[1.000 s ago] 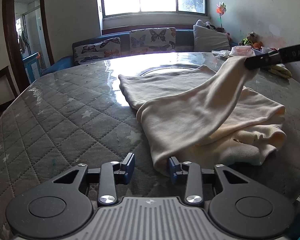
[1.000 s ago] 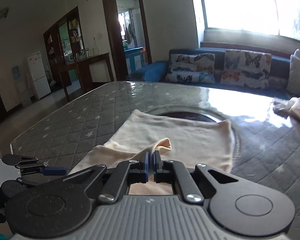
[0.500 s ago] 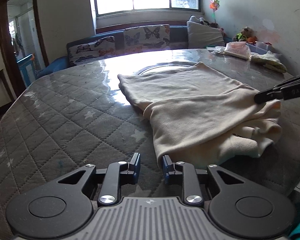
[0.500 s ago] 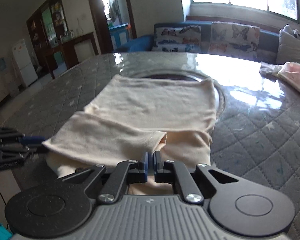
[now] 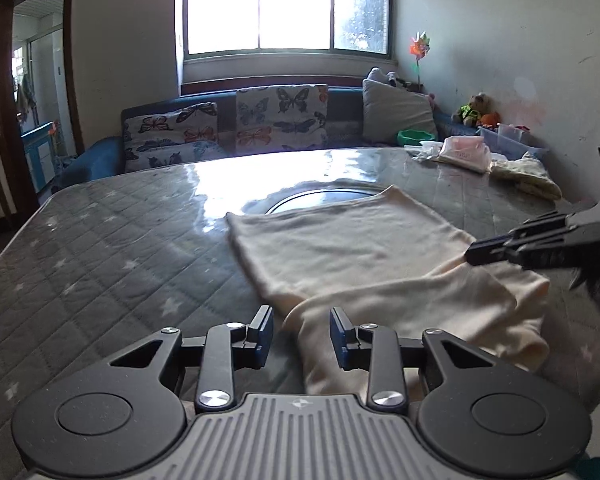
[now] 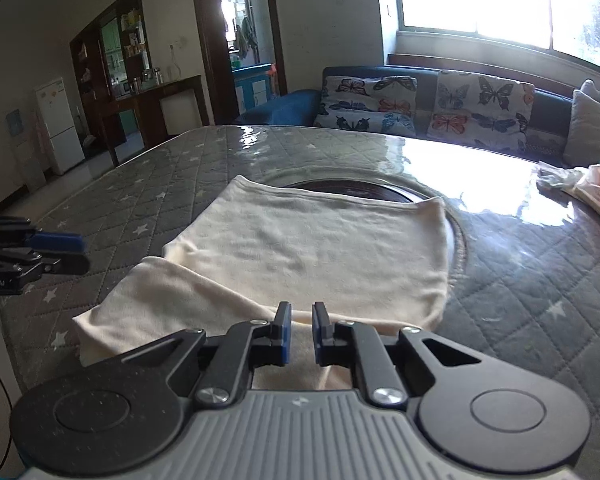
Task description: Fold clothes
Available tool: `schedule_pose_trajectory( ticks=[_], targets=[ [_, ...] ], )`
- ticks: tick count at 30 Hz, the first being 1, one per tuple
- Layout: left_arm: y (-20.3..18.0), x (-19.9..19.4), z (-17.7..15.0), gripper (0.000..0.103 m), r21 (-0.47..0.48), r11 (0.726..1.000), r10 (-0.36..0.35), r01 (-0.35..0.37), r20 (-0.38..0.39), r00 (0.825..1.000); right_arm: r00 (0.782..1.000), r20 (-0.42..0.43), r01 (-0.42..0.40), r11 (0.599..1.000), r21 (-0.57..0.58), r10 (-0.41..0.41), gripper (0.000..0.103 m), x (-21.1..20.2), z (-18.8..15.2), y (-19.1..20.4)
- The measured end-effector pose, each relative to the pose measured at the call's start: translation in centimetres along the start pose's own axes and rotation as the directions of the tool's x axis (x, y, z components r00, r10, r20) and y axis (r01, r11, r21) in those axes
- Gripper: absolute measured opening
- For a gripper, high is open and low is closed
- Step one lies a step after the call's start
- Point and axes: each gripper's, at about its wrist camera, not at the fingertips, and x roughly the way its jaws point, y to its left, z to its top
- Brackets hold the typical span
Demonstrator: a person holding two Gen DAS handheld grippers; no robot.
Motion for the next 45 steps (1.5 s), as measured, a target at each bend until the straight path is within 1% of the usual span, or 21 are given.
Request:
schedule_pose_trajectory(
  ticks=[6,9,12,18,24,26,30,33,36,37,41,45],
  targets=[
    [-1.3,3.9,0.5,0.034,-0.006,0.998,-0.059,0.059,-0.024,0.998,0.999,-0.034,0.001,1.0,-0.004,-0.001,0.01,2.1,-0.5,0.0],
    [-1.2,5.4,0.2,0.033,-0.012,0.999,-0.052,0.052,-0.055,0.997,0.999,-0.036,0.001,1.0,0.003,-0.001,0.01,2.2,-0.8,-0.2],
    [-0.6,6.1,-0.3,0.033,-0.022,0.999,-0.033,0.031,-0.076,0.997,1.0,-0.031,0.008,1.0,-0.007,-0.008,0.01,1.7,-0.8,-0.1],
    [-0.8,5.0,-0.1,0.033,-0.007,1.0,-0.024,0.024,-0.053,0.998,1.0,-0.004,0.003,1.0,-0.025,-0.003,0.011,0.8,-0.8,0.2],
    [-1.5,5.0,-0.6,0.034,0.043,0.999,-0.003,0.006,-0.07,0.998,0.999,-0.039,0.012,0.999,-0.052,-0.014,0.013,0.9,-1.8,0.5],
    [-1.8,4.1,-0.5,0.034,0.05,0.999,-0.016,0.019,-0.053,0.998,1.0,-0.027,0.007,0.999,-0.054,-0.009,0.018,-0.1,-1.8,0.7],
    [-3.0,2.5,-0.5,0.034,0.086,0.995,-0.056,0.058,-0.03,0.998,1.0,-0.01,-0.025,0.996,-0.082,0.025,0.019,-1.5,-1.9,1.6],
    [-4.0,2.3,-1.3,0.034,0.114,0.989,-0.084,0.09,-0.056,0.995,0.999,-0.03,-0.044,0.994,-0.101,0.041,0.02,-1.6,-2.5,2.1],
    [-4.5,2.7,-2.4,0.034,0.137,0.986,-0.086,0.099,-0.097,0.992,0.997,-0.067,-0.038,0.994,-0.098,0.032,0.02,-1.0,-3.6,2.0],
    [-4.6,2.7,-2.7,0.035,0.143,0.985,-0.085,0.1,-0.104,0.991,0.997,-0.066,-0.037,0.995,-0.097,0.031,0.02,-1.1,-3.8,1.9],
    [-4.9,2.0,-3.2,0.043,0.16,0.982,-0.085,0.1,-0.097,0.992,0.998,-0.052,-0.033,0.995,-0.097,0.028,0.022,-1.9,-3.8,1.8],
    [-5.3,1.6,-3.9,0.044,0.19,0.977,-0.079,0.099,-0.106,0.991,0.998,-0.061,-0.024,0.995,-0.097,0.018,0.024,-1.9,-4.3,1.5]
  ],
)
